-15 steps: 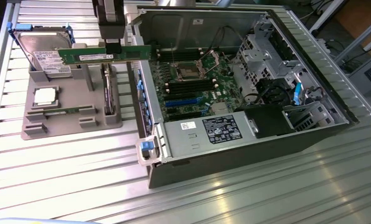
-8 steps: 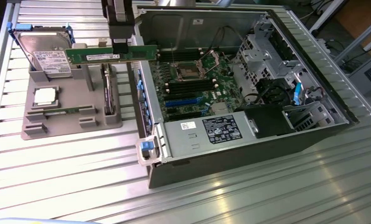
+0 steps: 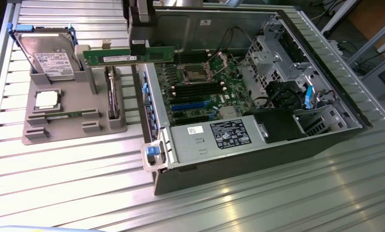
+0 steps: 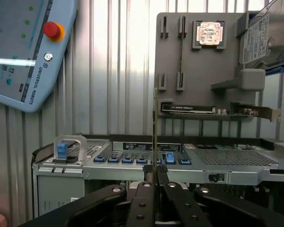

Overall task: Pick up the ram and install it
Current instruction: 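Pick up the ram and move it above insertion slot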

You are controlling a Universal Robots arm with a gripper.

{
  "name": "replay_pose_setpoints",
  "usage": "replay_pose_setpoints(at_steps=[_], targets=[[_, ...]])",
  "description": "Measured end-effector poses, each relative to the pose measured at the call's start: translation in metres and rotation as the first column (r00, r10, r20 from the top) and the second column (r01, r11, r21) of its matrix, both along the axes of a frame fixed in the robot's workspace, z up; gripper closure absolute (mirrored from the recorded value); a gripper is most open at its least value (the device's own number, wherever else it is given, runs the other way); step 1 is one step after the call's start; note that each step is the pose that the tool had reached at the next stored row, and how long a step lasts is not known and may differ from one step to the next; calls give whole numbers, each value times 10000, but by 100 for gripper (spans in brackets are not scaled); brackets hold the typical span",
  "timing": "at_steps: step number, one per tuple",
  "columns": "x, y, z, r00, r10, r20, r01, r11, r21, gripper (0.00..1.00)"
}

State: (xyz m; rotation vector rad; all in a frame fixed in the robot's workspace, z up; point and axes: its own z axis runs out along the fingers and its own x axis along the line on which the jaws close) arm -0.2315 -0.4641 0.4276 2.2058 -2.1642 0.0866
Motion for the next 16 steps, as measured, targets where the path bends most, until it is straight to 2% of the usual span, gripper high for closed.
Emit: replay_pose_setpoints(at_steps=[8,16], targets=[[189,0,0,10000,0,0,0,10000,-49,88],[301,0,0,10000,0,0,0,10000,-71,88]])
